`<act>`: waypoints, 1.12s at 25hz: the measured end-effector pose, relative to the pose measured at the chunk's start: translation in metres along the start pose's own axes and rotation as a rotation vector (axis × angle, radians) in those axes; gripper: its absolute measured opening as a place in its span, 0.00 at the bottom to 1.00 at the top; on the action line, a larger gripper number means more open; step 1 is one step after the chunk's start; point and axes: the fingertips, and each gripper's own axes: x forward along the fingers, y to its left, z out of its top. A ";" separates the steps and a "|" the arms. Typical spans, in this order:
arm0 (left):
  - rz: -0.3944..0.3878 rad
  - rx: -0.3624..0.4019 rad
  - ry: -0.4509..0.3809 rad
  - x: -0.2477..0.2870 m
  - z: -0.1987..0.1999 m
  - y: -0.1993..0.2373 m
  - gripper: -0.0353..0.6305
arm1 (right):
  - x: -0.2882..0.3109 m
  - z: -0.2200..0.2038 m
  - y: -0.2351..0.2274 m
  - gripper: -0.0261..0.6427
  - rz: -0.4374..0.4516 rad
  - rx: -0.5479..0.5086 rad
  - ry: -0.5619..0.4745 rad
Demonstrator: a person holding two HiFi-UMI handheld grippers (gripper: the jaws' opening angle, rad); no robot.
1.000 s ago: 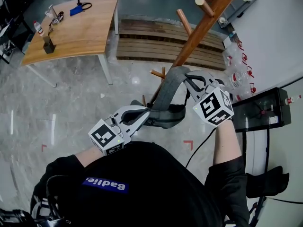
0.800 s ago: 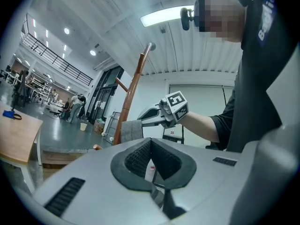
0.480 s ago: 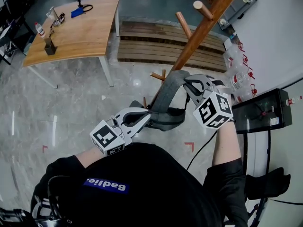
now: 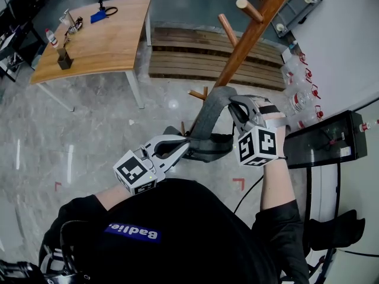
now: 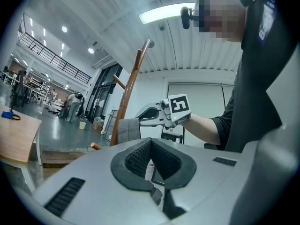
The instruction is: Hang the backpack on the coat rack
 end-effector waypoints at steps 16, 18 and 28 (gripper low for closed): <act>-0.012 -0.005 0.024 0.004 -0.006 -0.003 0.07 | -0.005 -0.004 -0.009 0.22 -0.122 0.104 0.016; -0.010 -0.005 0.025 0.002 -0.006 -0.002 0.07 | -0.005 -0.003 -0.010 0.25 -0.109 0.098 0.013; -0.001 -0.008 0.036 -0.003 -0.007 0.002 0.07 | -0.005 0.000 -0.006 0.27 -0.013 0.045 0.011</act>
